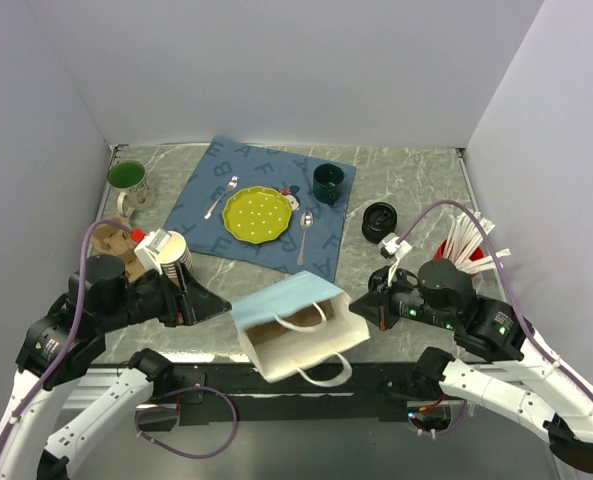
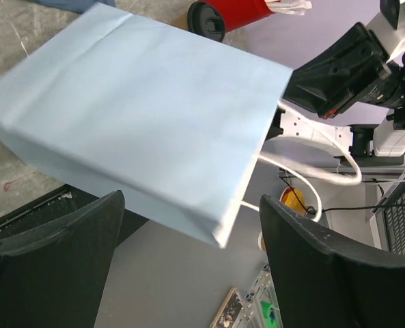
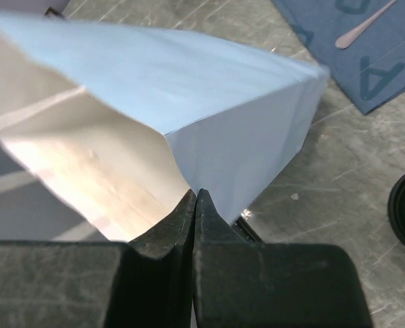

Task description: Pack the takeout coffee

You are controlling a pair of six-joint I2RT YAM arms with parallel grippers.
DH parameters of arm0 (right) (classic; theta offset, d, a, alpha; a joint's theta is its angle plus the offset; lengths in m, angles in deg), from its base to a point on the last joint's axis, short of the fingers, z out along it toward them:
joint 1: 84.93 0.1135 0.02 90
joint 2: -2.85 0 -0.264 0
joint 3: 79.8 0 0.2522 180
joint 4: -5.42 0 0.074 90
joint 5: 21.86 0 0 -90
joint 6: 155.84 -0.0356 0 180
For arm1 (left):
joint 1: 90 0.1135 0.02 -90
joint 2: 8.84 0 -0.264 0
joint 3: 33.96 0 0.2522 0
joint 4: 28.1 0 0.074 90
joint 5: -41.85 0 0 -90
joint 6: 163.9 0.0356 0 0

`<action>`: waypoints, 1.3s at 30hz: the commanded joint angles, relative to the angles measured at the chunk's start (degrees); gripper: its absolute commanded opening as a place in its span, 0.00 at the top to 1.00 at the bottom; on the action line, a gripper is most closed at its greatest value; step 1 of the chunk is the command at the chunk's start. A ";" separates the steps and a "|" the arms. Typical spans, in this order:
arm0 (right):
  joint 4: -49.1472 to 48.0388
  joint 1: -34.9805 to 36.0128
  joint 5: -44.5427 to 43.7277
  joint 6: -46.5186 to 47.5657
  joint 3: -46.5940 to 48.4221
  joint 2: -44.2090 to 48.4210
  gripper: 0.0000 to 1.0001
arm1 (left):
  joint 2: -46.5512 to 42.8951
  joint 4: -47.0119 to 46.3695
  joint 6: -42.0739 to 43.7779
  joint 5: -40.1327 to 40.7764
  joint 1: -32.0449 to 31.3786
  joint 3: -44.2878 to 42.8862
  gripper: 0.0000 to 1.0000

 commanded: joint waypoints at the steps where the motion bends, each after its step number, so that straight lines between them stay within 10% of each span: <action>1: 2.55 0.21 3.55 2.40 -2.59 0.47 1.00 | 0.00 0.57 -2.47 1.10 -0.14 0.94 0.14; 9: 1.50 0.13 1.89 -1.63 -1.54 -1.90 1.00 | 3.95 2.50 -0.54 3.38 -0.14 -0.90 0.13; 21: 22.84 0.21 -5.23 -14.47 31.06 -22.29 1.00 | 20.55 13.04 3.07 20.06 -0.14 -22.60 0.10; 28: 24.69 -0.31 -7.61 -15.88 29.57 -24.93 1.00 | 23.11 16.13 1.66 17.28 -0.14 -23.15 0.16; 39: 36.29 -0.40 -19.29 -15.79 41.34 -32.32 0.56 | 21.70 12.71 -0.19 17.35 -0.14 -19.89 0.19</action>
